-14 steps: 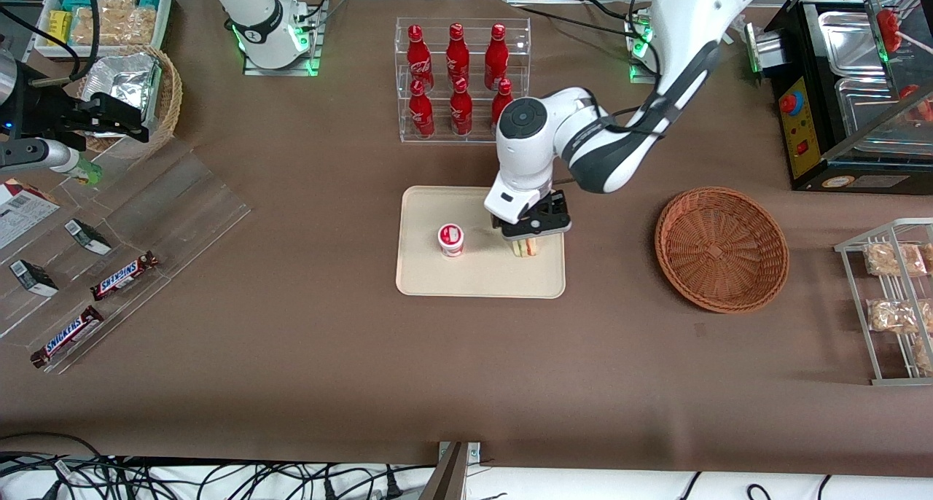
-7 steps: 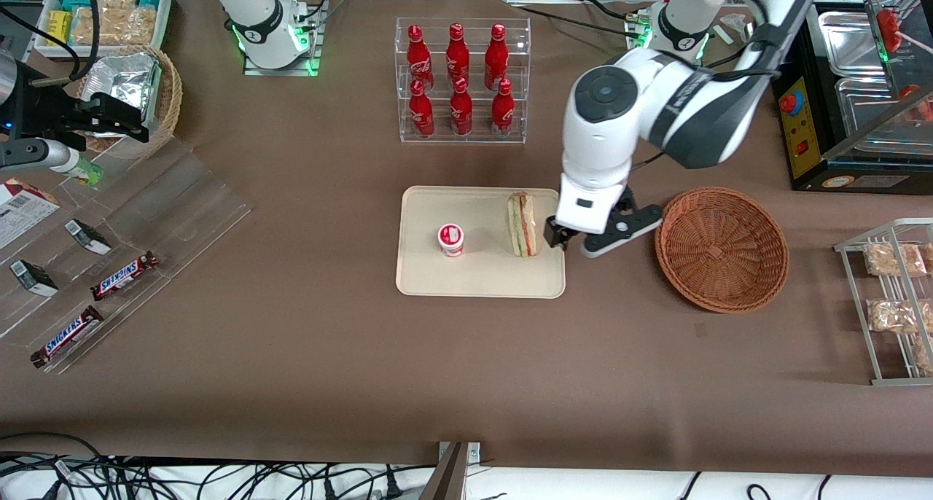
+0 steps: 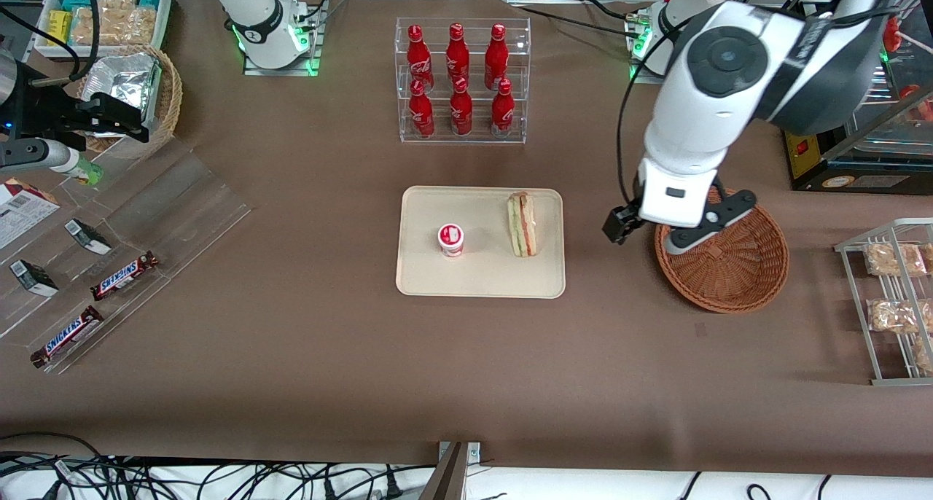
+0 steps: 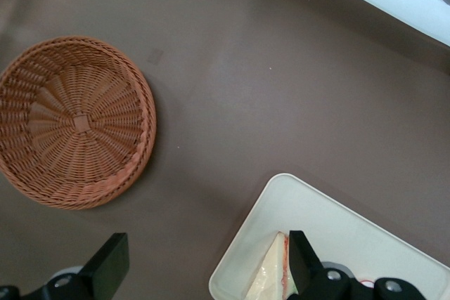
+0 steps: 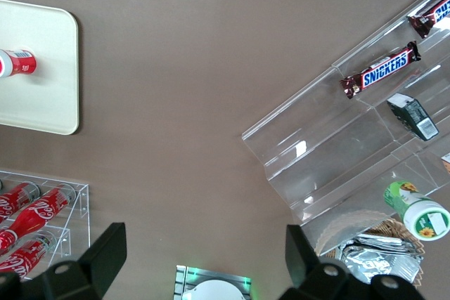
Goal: Place sandwich from basket to tray
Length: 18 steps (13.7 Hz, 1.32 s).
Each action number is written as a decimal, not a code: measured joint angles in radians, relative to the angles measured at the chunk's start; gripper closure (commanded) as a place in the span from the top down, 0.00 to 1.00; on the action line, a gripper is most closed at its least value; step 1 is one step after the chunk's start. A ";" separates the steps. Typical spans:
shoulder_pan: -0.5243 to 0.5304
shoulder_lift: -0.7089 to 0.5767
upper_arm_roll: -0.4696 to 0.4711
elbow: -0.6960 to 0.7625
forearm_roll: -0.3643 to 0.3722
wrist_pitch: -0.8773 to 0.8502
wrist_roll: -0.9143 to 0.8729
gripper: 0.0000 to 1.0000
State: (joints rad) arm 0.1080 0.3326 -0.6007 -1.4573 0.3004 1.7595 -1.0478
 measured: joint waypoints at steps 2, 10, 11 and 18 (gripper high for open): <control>0.030 -0.024 0.022 0.009 -0.049 -0.024 0.108 1.00; 0.022 -0.169 0.325 0.005 -0.248 -0.176 0.649 1.00; 0.019 -0.186 0.357 0.004 -0.265 -0.195 0.716 1.00; 0.007 -0.225 0.405 -0.012 -0.281 -0.266 0.994 1.00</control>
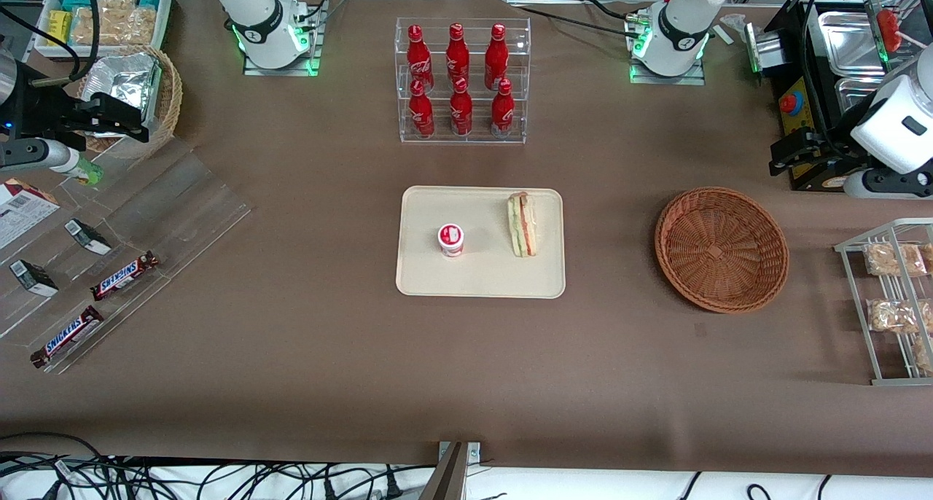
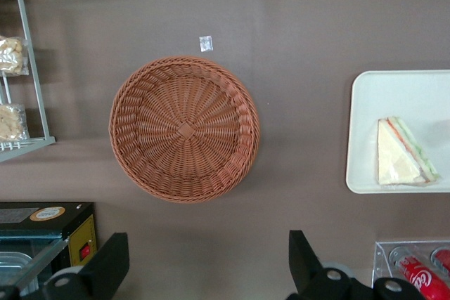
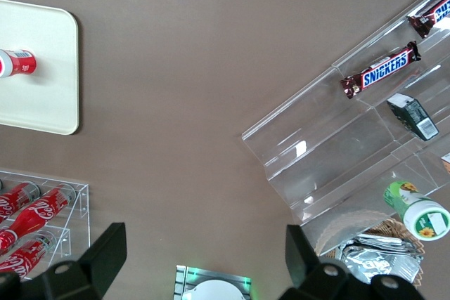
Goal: Place sandwich from basket to tray
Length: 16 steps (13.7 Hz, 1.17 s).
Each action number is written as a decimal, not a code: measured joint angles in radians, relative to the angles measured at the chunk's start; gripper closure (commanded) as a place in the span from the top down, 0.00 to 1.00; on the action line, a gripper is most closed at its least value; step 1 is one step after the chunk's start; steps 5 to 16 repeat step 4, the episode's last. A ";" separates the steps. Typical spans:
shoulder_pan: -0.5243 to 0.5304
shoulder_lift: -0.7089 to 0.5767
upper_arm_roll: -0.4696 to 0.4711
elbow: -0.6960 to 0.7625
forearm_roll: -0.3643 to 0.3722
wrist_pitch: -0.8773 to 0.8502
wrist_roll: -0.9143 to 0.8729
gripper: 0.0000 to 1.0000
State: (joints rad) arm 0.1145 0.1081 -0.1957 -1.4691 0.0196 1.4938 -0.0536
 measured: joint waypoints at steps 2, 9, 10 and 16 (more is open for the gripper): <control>-0.007 0.000 0.000 -0.002 0.000 -0.002 0.013 1.00; -0.017 0.000 0.000 -0.003 0.000 -0.003 0.026 1.00; -0.017 0.000 0.000 -0.003 0.000 -0.003 0.026 1.00; -0.017 0.000 0.000 -0.003 0.000 -0.003 0.026 1.00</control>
